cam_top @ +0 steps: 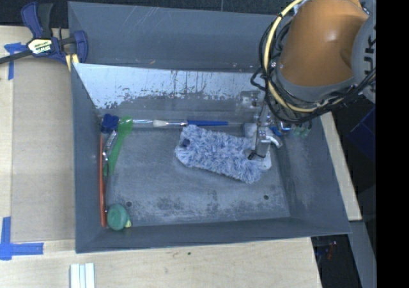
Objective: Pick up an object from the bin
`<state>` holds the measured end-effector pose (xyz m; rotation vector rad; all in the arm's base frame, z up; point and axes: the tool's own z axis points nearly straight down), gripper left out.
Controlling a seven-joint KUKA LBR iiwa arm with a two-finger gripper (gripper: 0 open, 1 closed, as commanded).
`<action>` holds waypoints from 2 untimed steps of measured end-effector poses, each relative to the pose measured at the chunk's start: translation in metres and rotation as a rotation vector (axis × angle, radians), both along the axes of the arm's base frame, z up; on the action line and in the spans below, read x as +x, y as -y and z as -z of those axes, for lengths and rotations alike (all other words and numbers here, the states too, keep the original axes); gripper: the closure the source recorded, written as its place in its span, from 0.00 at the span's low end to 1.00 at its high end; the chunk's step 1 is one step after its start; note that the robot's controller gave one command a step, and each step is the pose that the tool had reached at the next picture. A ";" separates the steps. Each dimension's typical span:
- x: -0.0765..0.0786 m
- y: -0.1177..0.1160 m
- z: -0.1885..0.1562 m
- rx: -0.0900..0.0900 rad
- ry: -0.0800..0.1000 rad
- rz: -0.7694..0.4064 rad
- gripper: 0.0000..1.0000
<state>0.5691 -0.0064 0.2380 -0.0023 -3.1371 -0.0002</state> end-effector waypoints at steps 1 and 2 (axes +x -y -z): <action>0.002 0.000 -0.005 0.000 0.009 0.000 0.00; 0.050 -0.032 0.171 0.000 0.003 -0.017 0.00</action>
Offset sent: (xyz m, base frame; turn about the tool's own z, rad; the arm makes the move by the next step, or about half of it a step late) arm 0.0499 0.0324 -0.1680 -0.0154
